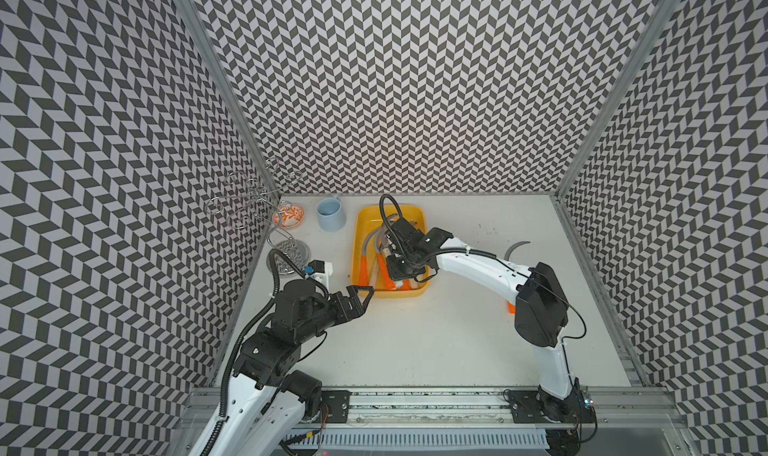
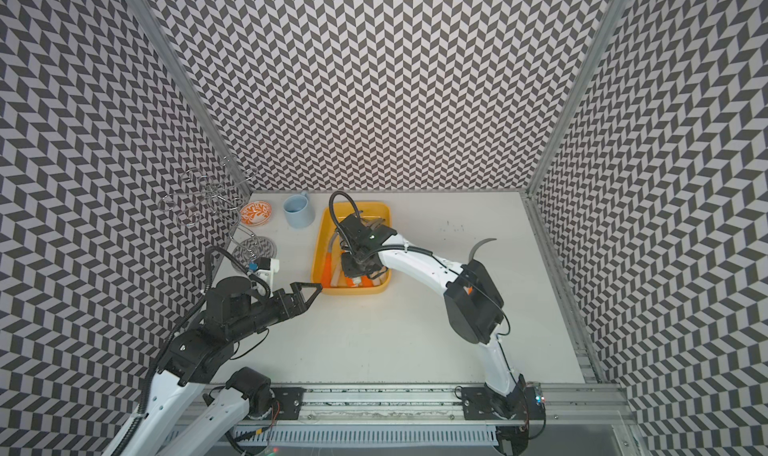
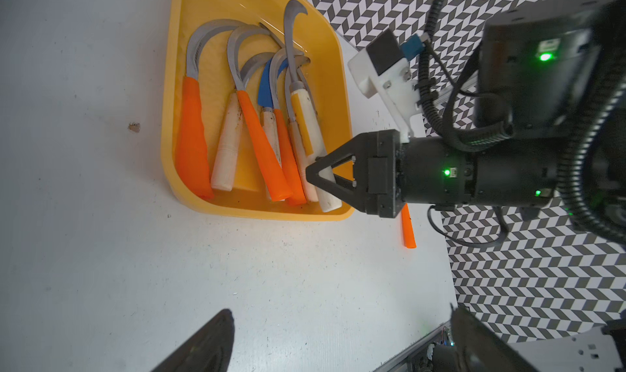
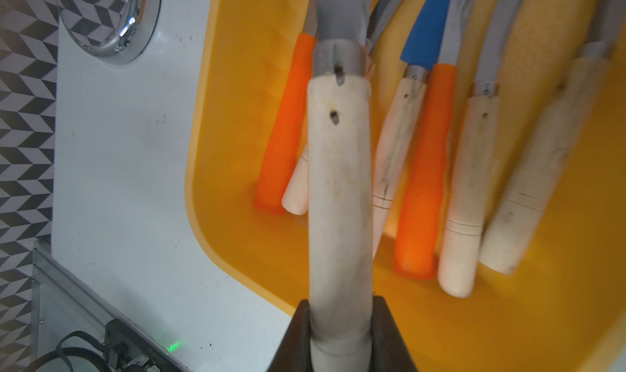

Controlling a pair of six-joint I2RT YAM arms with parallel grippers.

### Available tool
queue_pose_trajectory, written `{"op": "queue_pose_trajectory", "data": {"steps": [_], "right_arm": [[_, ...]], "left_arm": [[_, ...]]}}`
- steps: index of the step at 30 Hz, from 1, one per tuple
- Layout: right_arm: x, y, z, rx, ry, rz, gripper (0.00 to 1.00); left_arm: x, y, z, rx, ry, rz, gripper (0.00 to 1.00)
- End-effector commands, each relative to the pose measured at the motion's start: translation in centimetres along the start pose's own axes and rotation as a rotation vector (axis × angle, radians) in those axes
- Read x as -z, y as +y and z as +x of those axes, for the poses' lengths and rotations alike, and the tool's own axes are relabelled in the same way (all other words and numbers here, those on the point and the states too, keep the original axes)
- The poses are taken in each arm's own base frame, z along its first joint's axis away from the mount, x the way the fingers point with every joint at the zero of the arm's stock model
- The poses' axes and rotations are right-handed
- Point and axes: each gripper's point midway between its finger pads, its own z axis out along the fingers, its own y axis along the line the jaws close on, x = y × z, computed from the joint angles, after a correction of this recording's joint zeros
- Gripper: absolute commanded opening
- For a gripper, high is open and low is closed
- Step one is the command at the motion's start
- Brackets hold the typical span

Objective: Put small sickles into storage boxes
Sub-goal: Place the sickle in the storage box.

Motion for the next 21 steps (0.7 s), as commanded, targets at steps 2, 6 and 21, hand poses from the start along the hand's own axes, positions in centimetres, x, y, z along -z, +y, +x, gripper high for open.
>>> {"op": "queue_pose_trajectory", "data": {"steps": [2, 6, 21], "right_arm": [[-1.4, 2.8, -2.2, 0.018, -0.06, -0.074, 0.0], [-3.4, 3.0, -2.5, 0.029, -0.046, -0.065, 0.0], [-4.9, 3.4, -2.7, 0.048, -0.027, -0.086, 0.46]], "left_arm": [[0.2, 1.2, 1.0, 0.047, 0.014, -0.028, 1.0], [0.3, 1.8, 1.6, 0.048, 0.029, -0.043, 1.0], [0.7, 1.1, 1.3, 0.019, 0.045, -0.045, 1.0]]}}
